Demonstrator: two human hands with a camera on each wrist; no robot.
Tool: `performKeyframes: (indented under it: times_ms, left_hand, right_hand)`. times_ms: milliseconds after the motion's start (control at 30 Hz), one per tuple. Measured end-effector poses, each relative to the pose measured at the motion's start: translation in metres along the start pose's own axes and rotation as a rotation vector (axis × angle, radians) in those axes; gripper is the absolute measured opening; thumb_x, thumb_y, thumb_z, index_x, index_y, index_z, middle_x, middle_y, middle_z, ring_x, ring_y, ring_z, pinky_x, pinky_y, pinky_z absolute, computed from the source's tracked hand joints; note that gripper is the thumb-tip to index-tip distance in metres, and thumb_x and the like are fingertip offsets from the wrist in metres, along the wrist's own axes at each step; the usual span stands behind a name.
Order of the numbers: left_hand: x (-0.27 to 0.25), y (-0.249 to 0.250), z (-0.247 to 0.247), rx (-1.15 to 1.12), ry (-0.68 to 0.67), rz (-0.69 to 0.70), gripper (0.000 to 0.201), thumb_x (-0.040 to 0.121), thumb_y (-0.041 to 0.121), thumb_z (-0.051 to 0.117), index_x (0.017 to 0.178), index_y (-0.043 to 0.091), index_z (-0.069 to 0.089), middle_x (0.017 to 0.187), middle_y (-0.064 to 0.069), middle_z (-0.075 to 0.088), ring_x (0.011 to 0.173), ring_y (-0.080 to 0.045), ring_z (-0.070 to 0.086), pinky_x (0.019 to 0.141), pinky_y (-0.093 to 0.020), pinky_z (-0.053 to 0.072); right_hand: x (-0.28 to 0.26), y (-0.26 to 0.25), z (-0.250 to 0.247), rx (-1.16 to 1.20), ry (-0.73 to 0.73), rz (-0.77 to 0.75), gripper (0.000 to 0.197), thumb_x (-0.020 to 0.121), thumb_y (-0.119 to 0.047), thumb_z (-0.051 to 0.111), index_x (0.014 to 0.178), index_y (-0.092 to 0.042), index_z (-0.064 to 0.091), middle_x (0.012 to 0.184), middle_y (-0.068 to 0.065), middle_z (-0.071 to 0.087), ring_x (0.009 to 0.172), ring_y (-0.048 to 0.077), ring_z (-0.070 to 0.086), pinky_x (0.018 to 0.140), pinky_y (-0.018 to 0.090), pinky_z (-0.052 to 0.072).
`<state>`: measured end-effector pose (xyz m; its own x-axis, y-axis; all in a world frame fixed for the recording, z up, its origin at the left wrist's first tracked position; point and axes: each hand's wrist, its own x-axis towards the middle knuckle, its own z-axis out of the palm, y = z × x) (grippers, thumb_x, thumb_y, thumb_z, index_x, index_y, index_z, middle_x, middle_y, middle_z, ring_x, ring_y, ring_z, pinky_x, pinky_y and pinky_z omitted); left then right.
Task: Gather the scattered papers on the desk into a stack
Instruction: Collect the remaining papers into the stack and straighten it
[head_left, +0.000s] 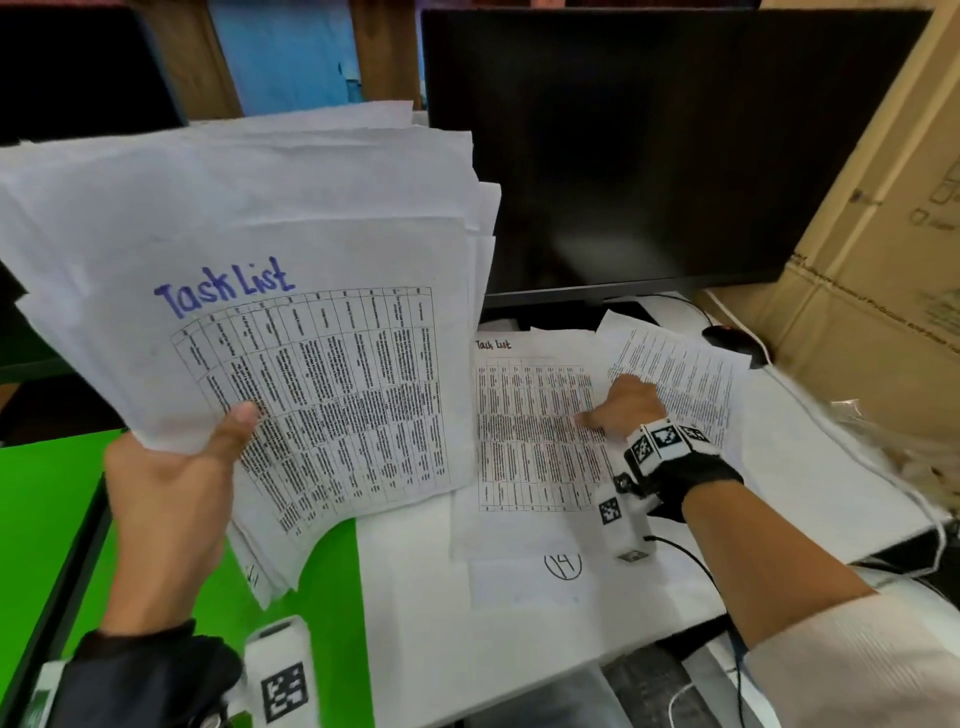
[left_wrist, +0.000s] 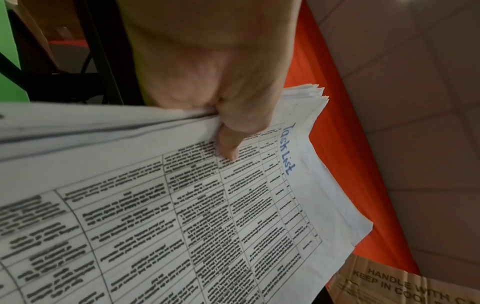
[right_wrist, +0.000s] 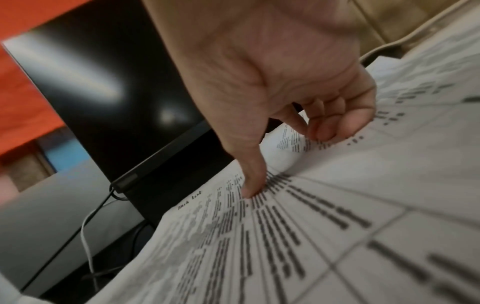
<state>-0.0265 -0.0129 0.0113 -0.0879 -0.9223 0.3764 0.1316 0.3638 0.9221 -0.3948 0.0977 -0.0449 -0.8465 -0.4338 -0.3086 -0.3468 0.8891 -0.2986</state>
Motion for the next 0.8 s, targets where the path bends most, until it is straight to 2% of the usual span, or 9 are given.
performKeyframes:
  times_ms: [100, 167, 233, 400, 533, 667, 733, 767, 800]
  left_hand:
    - [-0.002, 0.001, 0.005, -0.009, -0.011, 0.002, 0.034, 0.086, 0.01, 0.071, 0.087, 0.044, 0.074, 0.093, 0.029, 0.072, 0.097, -0.002, 0.068, 0.101, -0.043, 0.049]
    - [-0.004, 0.003, 0.008, -0.016, -0.013, 0.004, 0.037, 0.087, 0.009, 0.07, 0.087, 0.046, 0.074, 0.093, 0.031, 0.071, 0.096, 0.003, 0.067, 0.1, -0.039, 0.049]
    - [-0.004, 0.001, 0.008, -0.02, -0.008, -0.003, 0.035, 0.087, 0.009, 0.07, 0.088, 0.044, 0.074, 0.094, 0.03, 0.071, 0.099, 0.0, 0.067, 0.1, -0.037, 0.049]
    - [-0.006, -0.002, 0.008, -0.024, 0.011, -0.048, 0.021, 0.086, 0.009, 0.071, 0.096, 0.027, 0.069, 0.098, 0.02, 0.073, 0.107, -0.014, 0.067, 0.102, -0.043, 0.049]
    - [-0.006, -0.001, 0.005, -0.053, -0.007, -0.065, 0.023, 0.086, 0.009, 0.071, 0.097, 0.028, 0.07, 0.102, 0.015, 0.072, 0.11, -0.016, 0.066, 0.102, -0.044, 0.048]
    - [-0.003, -0.002, -0.001, -0.038, 0.014, -0.086, 0.022, 0.086, 0.008, 0.071, 0.097, 0.027, 0.069, 0.102, 0.018, 0.073, 0.11, -0.015, 0.066, 0.102, -0.046, 0.048]
    - [-0.004, 0.0, -0.003, -0.01, 0.008, -0.067, 0.021, 0.086, 0.01, 0.07, 0.097, 0.028, 0.069, 0.098, 0.021, 0.073, 0.108, -0.011, 0.067, 0.101, -0.043, 0.05]
    - [-0.004, 0.003, -0.002, 0.008, 0.011, -0.076, 0.019, 0.087, 0.011, 0.07, 0.096, 0.028, 0.068, 0.094, 0.023, 0.073, 0.106, -0.01, 0.067, 0.101, -0.041, 0.05]
    - [-0.004, 0.005, -0.002, 0.012, 0.018, -0.086, 0.017, 0.087, 0.013, 0.07, 0.095, 0.028, 0.068, 0.092, 0.024, 0.072, 0.104, -0.009, 0.067, 0.1, -0.039, 0.051]
  right_hand:
    - [0.003, -0.001, 0.0, -0.109, 0.016, 0.05, 0.09, 0.065, -0.063, 0.075, 0.124, -0.003, 0.042, 0.125, 0.017, 0.048, 0.119, 0.034, 0.048, 0.092, 0.046, 0.047]
    - [0.006, -0.009, 0.0, -0.126, -0.001, 0.061, 0.073, 0.066, -0.057, 0.079, 0.101, 0.0, 0.051, 0.095, 0.012, 0.057, 0.099, 0.028, 0.058, 0.082, 0.039, 0.051]
    - [0.012, -0.018, 0.001, -0.074, -0.026, 0.054, 0.055, 0.072, -0.044, 0.081, 0.073, -0.005, 0.042, 0.072, 0.009, 0.048, 0.076, 0.024, 0.055, 0.069, 0.036, 0.047]
    - [0.012, -0.02, 0.0, -0.01, -0.077, 0.011, 0.044, 0.078, -0.03, 0.077, 0.069, -0.005, 0.042, 0.069, 0.006, 0.046, 0.066, 0.022, 0.052, 0.052, 0.029, 0.044]
    - [0.022, -0.012, 0.01, 0.058, 0.089, 0.086, 0.037, 0.079, -0.015, 0.071, 0.11, 0.0, 0.057, 0.105, 0.015, 0.064, 0.097, 0.032, 0.063, 0.077, 0.04, 0.055]
    - [0.027, 0.017, -0.011, 0.303, 0.13, 0.086, 0.025, 0.083, -0.016, 0.068, 0.1, -0.001, 0.058, 0.096, 0.015, 0.062, 0.089, 0.033, 0.065, 0.076, 0.04, 0.056]
    - [0.033, 0.042, -0.028, 0.281, 0.216, 0.163, 0.016, 0.086, -0.011, 0.064, 0.094, 0.0, 0.057, 0.101, 0.017, 0.063, 0.097, 0.036, 0.065, 0.075, 0.039, 0.052]
    - [0.035, 0.054, -0.034, 0.236, 0.293, 0.222, 0.004, 0.089, -0.002, 0.056, 0.091, 0.002, 0.057, 0.108, 0.02, 0.062, 0.105, 0.037, 0.061, 0.078, 0.04, 0.048]
    - [0.045, 0.07, -0.037, 0.191, 0.383, 0.283, 0.019, 0.092, 0.009, 0.04, 0.092, 0.005, 0.058, 0.116, 0.024, 0.06, 0.114, 0.039, 0.055, 0.086, 0.043, 0.043]
